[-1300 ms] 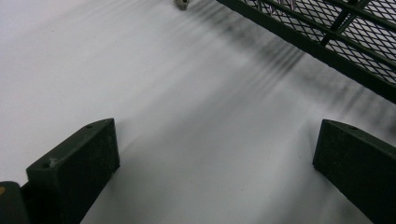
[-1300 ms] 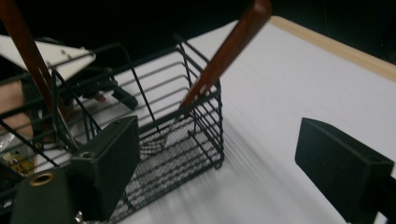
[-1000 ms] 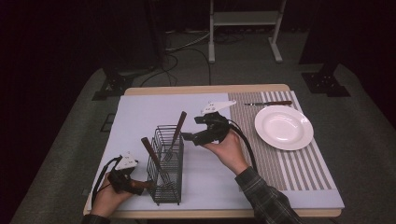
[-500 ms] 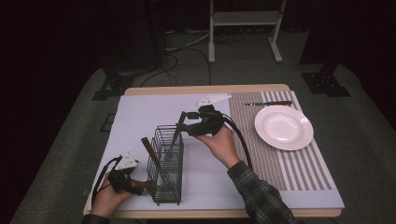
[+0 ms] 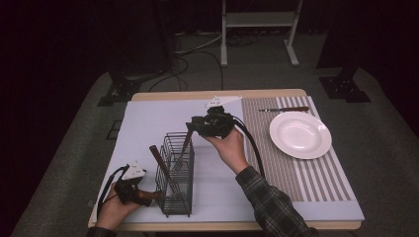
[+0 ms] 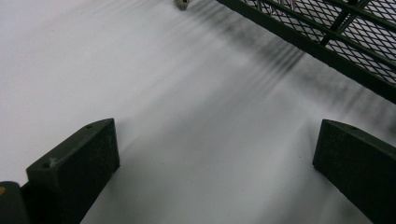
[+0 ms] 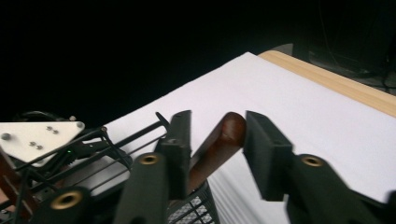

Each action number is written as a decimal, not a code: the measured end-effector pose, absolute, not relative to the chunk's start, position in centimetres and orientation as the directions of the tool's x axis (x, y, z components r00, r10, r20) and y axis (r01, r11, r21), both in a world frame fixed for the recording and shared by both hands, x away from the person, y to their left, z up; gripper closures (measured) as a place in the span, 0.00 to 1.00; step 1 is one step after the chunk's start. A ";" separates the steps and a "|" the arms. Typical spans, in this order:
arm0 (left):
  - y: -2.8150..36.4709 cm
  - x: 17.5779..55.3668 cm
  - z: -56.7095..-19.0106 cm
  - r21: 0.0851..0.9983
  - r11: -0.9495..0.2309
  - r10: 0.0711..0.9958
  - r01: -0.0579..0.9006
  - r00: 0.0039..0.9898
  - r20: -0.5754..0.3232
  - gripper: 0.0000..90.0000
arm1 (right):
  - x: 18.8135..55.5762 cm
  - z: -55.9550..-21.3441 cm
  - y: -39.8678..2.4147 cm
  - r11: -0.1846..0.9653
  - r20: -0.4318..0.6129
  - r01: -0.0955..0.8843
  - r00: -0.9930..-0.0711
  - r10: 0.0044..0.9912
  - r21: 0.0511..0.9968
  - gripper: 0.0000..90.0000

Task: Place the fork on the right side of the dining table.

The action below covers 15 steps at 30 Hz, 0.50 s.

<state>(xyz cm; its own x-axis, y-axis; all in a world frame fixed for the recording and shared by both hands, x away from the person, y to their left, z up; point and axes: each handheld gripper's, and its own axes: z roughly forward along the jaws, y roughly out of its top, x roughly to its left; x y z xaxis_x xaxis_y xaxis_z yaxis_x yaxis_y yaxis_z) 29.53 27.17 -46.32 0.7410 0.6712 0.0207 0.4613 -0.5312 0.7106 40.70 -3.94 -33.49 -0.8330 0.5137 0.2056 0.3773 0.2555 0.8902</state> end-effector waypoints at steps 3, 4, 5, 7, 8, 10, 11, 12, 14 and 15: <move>27.2 29.5 -46.3 0.710 -0.531 0.671 0.461 0.741 0.021 0.00 | 40.6 -33.4 -3.9 0.256 0.196 0.369 -0.833 0.518 0.894 0.76; 27.2 29.5 -46.3 0.708 -0.536 0.669 0.460 0.743 0.023 0.00 | 40.5 -33.4 -3.9 0.254 0.196 0.367 -0.835 0.515 0.895 0.77; 27.2 29.5 -46.3 0.709 -0.534 0.669 0.461 0.743 0.022 0.00 | 40.4 -33.3 -3.9 0.250 0.198 0.365 -0.837 0.510 0.897 0.78; 27.2 29.5 -46.3 0.709 -0.533 0.670 0.461 0.742 0.021 0.00 | 40.3 -33.2 -3.8 0.250 0.198 0.360 -0.842 0.501 0.899 0.79; 27.2 29.5 -46.3 0.711 -0.531 0.671 0.462 0.741 0.020 0.00 | 40.2 -33.1 -3.8 0.246 0.201 0.357 -0.847 0.493 0.901 0.79; 27.2 29.5 -46.3 0.710 -0.532 0.671 0.462 0.741 0.021 0.00 | 40.0 -32.9 -3.8 0.250 0.199 0.349 -0.857 0.476 0.903 0.80; 27.2 29.5 -46.3 0.708 -0.534 0.670 0.463 0.742 0.020 0.00 | 39.9 -32.8 -3.8 0.249 0.203 0.347 -0.862 0.465 0.904 0.81; 27.2 29.5 -46.3 0.709 -0.533 0.670 0.462 0.742 0.021 0.00 | 39.8 -32.6 -3.8 0.245 0.208 0.346 -0.866 0.454 0.906 0.82; 27.2 29.5 -46.3 0.709 -0.533 0.671 0.462 0.742 0.020 0.00 | 39.6 -32.4 -3.8 0.245 0.213 0.342 -0.875 0.434 0.907 0.83; 27.2 29.5 -46.3 0.709 -0.532 0.671 0.463 0.741 0.020 0.00 | 39.4 -32.3 -3.9 0.244 0.215 0.339 -0.880 0.424 0.908 0.84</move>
